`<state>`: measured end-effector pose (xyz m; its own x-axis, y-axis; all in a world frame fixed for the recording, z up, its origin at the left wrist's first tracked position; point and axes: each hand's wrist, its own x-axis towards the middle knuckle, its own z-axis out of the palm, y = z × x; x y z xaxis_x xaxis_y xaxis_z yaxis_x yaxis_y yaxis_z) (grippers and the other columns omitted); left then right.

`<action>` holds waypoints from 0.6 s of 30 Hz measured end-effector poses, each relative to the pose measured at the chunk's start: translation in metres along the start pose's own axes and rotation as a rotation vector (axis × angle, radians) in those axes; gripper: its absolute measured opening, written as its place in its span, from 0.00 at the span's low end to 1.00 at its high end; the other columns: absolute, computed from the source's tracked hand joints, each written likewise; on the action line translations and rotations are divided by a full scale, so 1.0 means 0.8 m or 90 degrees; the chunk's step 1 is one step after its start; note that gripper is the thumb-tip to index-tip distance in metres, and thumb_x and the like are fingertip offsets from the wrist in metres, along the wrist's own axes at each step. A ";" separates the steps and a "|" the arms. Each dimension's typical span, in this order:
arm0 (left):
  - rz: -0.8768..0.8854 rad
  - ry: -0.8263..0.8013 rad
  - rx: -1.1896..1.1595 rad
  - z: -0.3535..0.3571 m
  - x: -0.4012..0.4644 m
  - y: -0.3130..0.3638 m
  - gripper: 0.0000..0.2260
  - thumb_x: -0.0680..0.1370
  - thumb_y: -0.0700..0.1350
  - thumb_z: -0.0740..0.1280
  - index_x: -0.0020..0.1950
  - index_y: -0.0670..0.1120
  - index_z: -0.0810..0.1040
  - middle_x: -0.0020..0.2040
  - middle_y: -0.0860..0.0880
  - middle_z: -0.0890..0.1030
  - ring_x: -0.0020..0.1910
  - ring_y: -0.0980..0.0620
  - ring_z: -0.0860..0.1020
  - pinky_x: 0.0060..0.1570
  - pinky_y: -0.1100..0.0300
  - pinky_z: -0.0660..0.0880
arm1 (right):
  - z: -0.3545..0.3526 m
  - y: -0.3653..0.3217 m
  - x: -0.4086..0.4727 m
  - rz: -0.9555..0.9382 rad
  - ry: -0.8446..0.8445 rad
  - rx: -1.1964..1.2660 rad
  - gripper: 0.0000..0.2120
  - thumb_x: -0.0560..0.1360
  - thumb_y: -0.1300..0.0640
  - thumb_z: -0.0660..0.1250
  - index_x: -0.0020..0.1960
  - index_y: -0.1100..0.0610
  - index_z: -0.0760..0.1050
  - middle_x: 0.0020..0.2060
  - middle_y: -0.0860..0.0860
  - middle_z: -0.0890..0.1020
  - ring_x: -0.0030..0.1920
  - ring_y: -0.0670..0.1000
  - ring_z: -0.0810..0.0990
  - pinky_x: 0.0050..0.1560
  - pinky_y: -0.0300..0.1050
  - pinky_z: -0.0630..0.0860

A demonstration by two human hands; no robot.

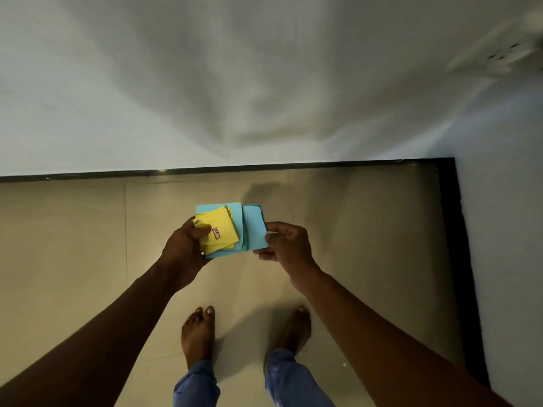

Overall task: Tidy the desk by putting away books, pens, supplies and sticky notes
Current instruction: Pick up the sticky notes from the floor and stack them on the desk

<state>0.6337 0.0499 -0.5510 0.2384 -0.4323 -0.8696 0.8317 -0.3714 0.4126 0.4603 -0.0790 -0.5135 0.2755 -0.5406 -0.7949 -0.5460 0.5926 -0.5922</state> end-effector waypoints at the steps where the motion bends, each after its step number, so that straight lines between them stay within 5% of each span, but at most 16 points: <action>1: 0.004 -0.010 0.003 0.007 -0.019 0.007 0.20 0.80 0.38 0.62 0.72 0.45 0.73 0.69 0.37 0.76 0.62 0.39 0.78 0.65 0.41 0.74 | -0.001 -0.011 -0.019 -0.007 -0.003 -0.004 0.16 0.79 0.68 0.62 0.62 0.58 0.81 0.50 0.61 0.86 0.43 0.58 0.88 0.46 0.50 0.86; 9: 0.026 -0.082 0.062 0.069 -0.176 0.062 0.19 0.81 0.40 0.62 0.73 0.45 0.72 0.68 0.40 0.78 0.61 0.41 0.78 0.55 0.49 0.78 | -0.011 -0.103 -0.172 -0.055 -0.035 0.004 0.17 0.79 0.68 0.61 0.49 0.49 0.82 0.42 0.58 0.87 0.43 0.60 0.88 0.45 0.52 0.85; 14: 0.046 -0.172 0.180 0.110 -0.285 0.111 0.19 0.81 0.37 0.61 0.72 0.43 0.74 0.66 0.40 0.81 0.62 0.39 0.80 0.56 0.49 0.81 | -0.038 -0.161 -0.278 -0.082 -0.007 0.037 0.13 0.81 0.65 0.58 0.44 0.59 0.79 0.41 0.61 0.83 0.39 0.60 0.84 0.40 0.51 0.84; 18: 0.074 -0.239 0.235 0.148 -0.368 0.141 0.17 0.82 0.36 0.61 0.69 0.44 0.76 0.64 0.41 0.82 0.57 0.42 0.83 0.55 0.48 0.82 | -0.060 -0.191 -0.355 -0.106 0.018 0.103 0.12 0.83 0.54 0.64 0.55 0.63 0.79 0.48 0.62 0.84 0.46 0.64 0.86 0.42 0.52 0.85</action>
<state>0.5981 0.0377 -0.2160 0.0672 -0.7266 -0.6838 0.5622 -0.5387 0.6275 0.4275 -0.0447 -0.1911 0.3277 -0.6540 -0.6819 -0.3607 0.5805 -0.7300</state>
